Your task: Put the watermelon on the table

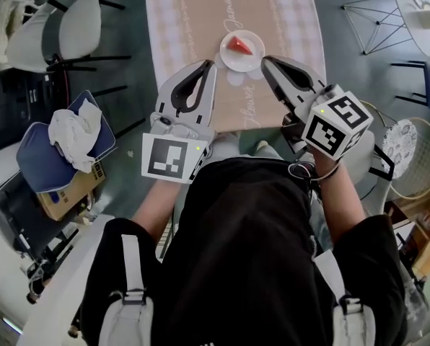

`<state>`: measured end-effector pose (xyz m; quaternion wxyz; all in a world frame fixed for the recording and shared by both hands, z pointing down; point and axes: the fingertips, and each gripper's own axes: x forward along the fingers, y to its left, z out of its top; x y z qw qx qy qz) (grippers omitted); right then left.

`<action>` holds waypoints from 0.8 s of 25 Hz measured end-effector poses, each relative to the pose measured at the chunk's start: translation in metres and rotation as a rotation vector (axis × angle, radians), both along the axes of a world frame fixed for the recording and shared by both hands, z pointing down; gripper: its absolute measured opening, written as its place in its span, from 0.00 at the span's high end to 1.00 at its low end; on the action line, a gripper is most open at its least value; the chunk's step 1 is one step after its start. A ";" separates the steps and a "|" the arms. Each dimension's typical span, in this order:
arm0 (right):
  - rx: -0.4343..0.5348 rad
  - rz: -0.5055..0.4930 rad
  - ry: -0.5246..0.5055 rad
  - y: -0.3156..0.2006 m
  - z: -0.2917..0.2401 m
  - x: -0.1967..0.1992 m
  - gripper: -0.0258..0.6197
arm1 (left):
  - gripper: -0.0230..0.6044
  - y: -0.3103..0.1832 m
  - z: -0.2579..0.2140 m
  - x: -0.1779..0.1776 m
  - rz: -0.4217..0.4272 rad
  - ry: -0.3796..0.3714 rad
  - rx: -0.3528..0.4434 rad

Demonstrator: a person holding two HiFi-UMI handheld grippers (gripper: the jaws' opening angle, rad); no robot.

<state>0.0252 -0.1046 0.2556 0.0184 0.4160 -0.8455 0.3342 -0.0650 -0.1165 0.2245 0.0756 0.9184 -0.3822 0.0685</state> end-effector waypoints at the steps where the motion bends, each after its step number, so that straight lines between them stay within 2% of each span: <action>1: 0.008 -0.004 0.006 0.006 -0.003 0.002 0.94 | 0.95 0.006 -0.003 0.001 -0.002 -0.005 0.005; 9: 0.091 0.013 0.023 0.054 -0.031 0.040 0.94 | 0.95 0.055 -0.019 0.018 -0.028 0.006 0.037; 20: 0.163 0.009 0.035 0.134 -0.049 0.063 0.94 | 0.95 0.132 -0.037 0.035 -0.057 -0.001 0.102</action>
